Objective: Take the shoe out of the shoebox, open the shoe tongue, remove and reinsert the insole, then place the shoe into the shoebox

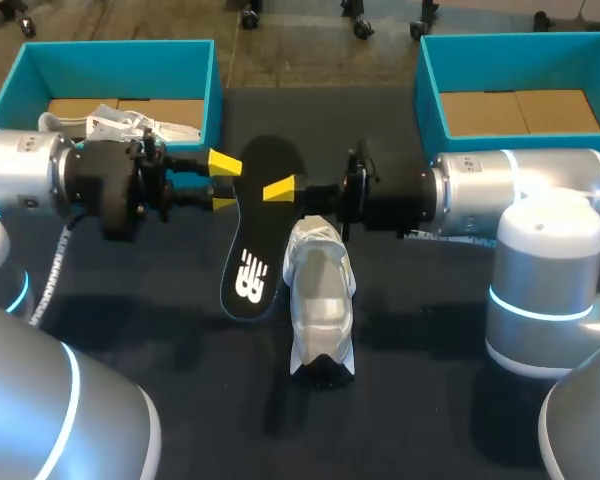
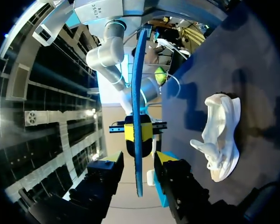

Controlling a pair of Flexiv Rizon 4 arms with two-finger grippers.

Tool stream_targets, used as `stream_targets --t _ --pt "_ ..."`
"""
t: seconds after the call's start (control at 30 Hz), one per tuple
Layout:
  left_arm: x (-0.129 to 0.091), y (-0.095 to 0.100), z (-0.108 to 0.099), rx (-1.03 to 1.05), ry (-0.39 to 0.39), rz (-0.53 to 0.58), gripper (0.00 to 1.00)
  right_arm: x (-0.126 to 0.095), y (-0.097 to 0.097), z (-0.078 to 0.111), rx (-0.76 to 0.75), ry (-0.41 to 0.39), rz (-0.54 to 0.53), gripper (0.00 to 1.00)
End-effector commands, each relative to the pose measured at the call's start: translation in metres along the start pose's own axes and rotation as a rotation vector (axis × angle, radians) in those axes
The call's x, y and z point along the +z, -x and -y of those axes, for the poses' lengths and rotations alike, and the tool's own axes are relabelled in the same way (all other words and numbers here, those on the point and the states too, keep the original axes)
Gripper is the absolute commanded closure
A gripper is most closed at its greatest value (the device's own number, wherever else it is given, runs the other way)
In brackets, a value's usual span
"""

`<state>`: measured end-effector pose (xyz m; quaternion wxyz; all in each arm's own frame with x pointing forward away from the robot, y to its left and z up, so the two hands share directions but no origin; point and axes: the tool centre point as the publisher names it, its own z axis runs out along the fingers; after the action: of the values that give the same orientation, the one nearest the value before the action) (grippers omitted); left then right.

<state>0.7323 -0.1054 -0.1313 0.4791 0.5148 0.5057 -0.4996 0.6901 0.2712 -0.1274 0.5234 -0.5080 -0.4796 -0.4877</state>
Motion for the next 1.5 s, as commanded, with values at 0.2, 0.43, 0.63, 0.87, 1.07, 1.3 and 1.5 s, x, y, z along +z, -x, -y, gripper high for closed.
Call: stream_targets --t 0.2,0.43,0.63,0.87,1.07,1.3,1.5 --pt "0.017 0.002 -0.004 -0.004 -0.005 0.016 0.64 0.016 0.001 0.0 0.004 -0.001 0.006 1.0" --pt "0.026 0.003 -0.002 0.001 -0.004 0.022 0.71 0.02 0.002 0.001 0.003 -0.007 0.008 1.0" --pt "0.029 0.001 -0.002 0.001 0.013 0.016 0.89 0.02 0.001 0.001 0.0 -0.01 0.011 1.0" --pt "0.029 -0.002 -0.001 -0.003 0.032 0.011 1.0 0.019 0.002 0.001 -0.001 -0.01 0.012 1.0" --pt "0.029 -0.009 0.003 -0.027 0.028 0.003 1.0 0.009 0.005 0.006 -0.004 0.026 0.018 0.0" --pt "0.024 -0.023 0.018 -0.104 0.018 -0.011 1.0 -0.024 0.011 0.019 -0.095 0.11 0.083 0.0" --pt "0.023 -0.035 0.031 -0.203 0.001 -0.019 1.0 -0.046 0.014 0.028 -0.196 0.152 0.149 0.0"
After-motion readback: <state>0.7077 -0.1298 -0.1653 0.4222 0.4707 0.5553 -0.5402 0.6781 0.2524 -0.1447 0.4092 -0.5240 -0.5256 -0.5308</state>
